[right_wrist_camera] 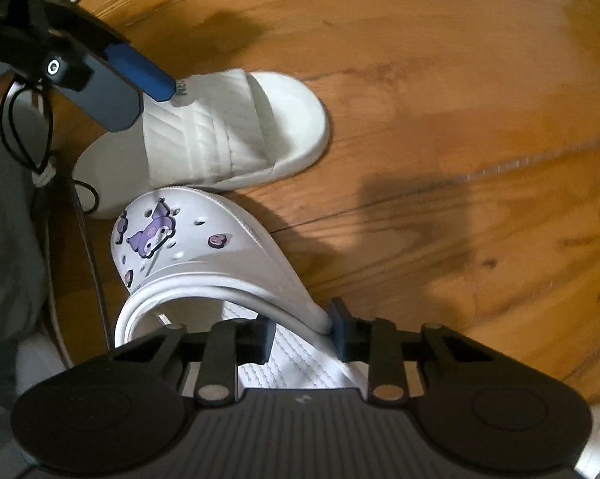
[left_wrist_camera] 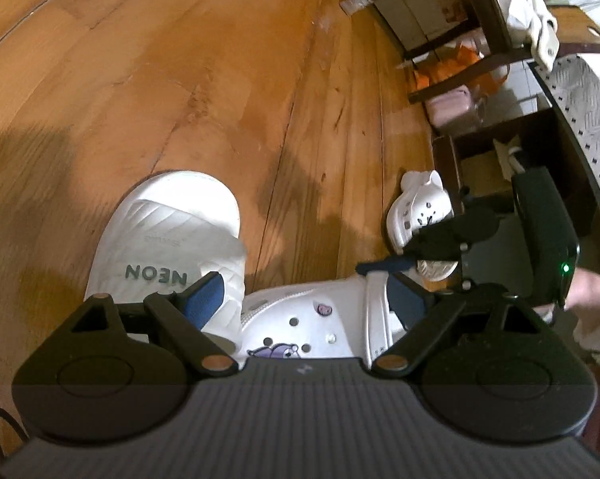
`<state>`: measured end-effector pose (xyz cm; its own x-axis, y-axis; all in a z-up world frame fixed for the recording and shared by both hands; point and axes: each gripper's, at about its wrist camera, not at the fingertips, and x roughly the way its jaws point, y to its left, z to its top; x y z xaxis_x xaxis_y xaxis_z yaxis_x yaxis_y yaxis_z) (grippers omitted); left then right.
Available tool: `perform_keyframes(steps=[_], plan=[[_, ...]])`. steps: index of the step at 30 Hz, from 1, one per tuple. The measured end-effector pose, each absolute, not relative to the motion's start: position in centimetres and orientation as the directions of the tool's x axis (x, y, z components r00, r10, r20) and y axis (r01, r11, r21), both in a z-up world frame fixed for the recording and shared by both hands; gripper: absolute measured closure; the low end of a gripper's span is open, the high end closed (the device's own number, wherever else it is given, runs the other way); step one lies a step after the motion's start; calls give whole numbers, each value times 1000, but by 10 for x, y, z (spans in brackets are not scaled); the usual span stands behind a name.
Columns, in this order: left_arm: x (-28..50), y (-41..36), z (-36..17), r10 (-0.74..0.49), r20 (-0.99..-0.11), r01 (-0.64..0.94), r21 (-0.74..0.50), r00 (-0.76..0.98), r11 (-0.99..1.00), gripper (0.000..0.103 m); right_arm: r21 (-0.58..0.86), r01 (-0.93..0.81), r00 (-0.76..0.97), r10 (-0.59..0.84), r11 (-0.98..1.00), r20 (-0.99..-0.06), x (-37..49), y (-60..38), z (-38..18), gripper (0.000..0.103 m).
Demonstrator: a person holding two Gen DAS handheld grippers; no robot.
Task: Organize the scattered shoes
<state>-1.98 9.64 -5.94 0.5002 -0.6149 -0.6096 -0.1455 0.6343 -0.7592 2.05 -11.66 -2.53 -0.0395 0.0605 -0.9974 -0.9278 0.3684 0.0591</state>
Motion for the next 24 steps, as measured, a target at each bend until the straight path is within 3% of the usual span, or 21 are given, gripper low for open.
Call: perform_keyframes(steps=[4,9,12,19,24], plan=[[-19,98,-61,-623,-595,-161,-776,508,609,14,189,-803,-78,216,565,-973,35,-146,-3,77],[-17,99,-61,-637,-574,-157,-793,515,589,13,353,-374,-122,332,857,-935,33,-203,-12,77],[-15,97,-62,-629,-580,-162,-789,518,593,10,456,-161,-109,444,875,-889,18,-230,-23,78],[-12,93,-64,-594,-629,-189,-750,501,635,10,504,-153,-8,509,850,-861,-45,-235,-34,77],[-11,94,-61,-577,-636,-201,-742,512,640,10,402,-358,-25,422,843,-906,-85,-201,-50,69]])
